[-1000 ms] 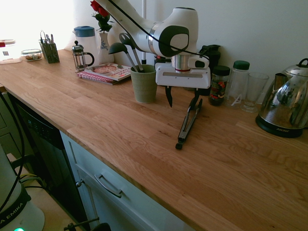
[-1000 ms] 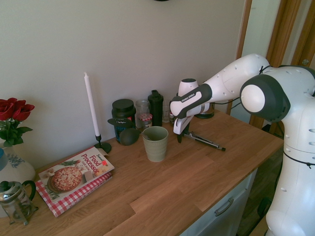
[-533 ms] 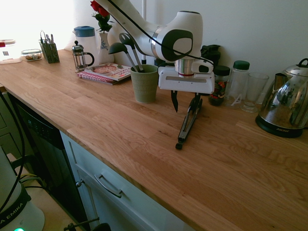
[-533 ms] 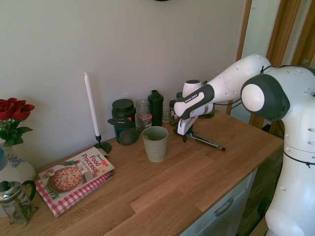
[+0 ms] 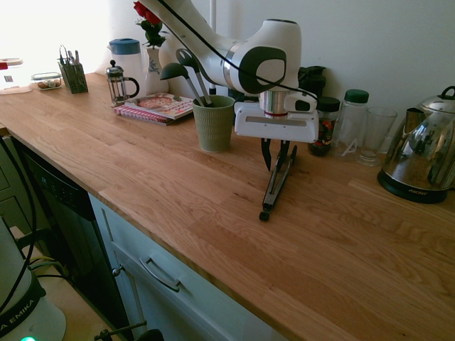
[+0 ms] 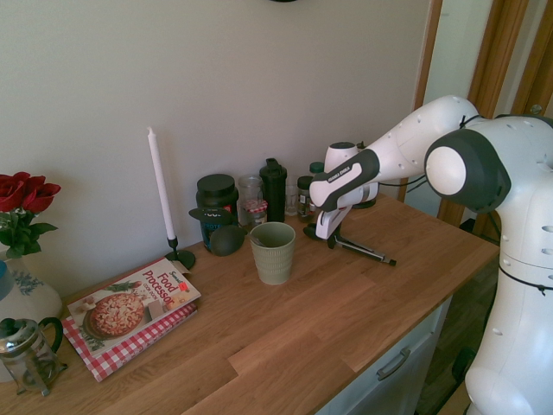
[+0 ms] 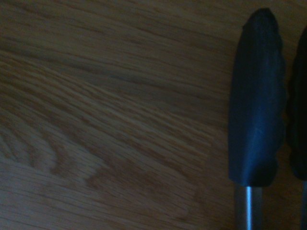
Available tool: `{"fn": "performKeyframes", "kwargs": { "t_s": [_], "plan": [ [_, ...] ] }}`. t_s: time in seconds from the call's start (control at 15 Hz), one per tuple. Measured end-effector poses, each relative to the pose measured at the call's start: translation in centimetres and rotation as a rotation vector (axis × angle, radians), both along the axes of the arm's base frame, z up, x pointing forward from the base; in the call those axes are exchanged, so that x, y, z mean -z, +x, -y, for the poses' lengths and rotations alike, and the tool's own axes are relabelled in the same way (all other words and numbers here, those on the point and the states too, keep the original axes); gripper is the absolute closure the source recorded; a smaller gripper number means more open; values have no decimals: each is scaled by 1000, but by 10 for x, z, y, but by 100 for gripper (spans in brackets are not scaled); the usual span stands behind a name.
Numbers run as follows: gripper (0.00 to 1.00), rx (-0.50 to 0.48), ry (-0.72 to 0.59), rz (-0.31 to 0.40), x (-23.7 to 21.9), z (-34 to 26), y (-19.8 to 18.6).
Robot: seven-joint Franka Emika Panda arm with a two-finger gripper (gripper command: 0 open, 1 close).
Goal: Put the tongs back in the holder
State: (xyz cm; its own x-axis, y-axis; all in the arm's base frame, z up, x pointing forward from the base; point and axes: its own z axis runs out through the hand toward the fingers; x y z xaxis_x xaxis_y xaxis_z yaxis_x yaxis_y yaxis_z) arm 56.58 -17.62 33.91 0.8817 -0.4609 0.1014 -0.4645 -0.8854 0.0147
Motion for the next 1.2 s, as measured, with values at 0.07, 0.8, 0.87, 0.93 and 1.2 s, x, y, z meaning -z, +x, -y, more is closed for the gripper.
{"fn": "performKeyframes", "kwargs": {
  "t_s": [0.07,0.8,0.87,0.93,1.2],
  "plan": [
    [100,0,-1,0,0,1,0],
    [100,37,17,67,-61,11,-8],
    [100,44,27,81,-79,11,-10],
    [100,52,38,93,-95,10,-13],
    [100,81,116,184,-173,-12,-20]
  ]
}}
